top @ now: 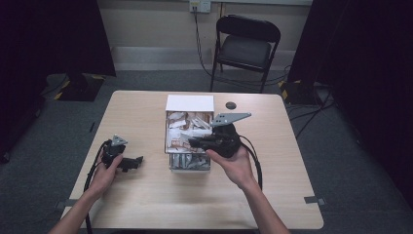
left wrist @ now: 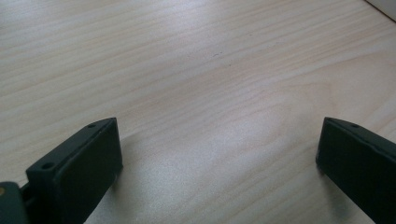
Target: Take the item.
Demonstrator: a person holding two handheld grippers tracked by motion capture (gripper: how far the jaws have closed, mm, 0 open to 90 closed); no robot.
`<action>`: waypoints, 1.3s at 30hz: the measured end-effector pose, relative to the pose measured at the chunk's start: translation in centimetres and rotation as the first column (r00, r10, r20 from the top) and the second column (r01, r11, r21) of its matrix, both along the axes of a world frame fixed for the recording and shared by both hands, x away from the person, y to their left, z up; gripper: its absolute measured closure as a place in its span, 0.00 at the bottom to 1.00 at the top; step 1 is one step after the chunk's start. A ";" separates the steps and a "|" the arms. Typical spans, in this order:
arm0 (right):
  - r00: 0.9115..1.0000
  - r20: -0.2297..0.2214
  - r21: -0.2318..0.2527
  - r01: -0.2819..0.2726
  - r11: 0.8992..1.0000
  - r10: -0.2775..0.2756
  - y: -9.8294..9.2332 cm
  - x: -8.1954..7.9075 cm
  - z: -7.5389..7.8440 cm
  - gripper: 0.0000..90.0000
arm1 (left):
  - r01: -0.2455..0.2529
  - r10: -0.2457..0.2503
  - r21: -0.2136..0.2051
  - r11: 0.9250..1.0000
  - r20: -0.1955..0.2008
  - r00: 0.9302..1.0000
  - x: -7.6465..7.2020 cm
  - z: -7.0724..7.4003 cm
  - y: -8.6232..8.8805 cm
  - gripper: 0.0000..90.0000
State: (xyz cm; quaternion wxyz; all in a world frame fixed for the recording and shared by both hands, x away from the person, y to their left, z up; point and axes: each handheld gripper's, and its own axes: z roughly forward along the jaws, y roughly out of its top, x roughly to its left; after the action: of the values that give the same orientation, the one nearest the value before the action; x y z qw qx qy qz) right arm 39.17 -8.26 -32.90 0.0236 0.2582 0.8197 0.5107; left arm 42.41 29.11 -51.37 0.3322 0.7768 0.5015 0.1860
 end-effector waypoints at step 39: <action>0.997 0.058 0.099 0.053 0.994 -0.059 -1.8 -0.8 1.2 0.99 | 0.003 -0.003 0.002 1.000 0.001 1.000 0.0 0.0 0.0 0.00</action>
State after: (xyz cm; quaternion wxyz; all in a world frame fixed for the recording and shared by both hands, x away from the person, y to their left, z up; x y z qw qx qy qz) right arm 38.37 -10.06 -31.70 0.0504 0.2665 0.7852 0.5567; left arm 42.38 29.13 -51.38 0.3317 0.7779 0.5001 0.1864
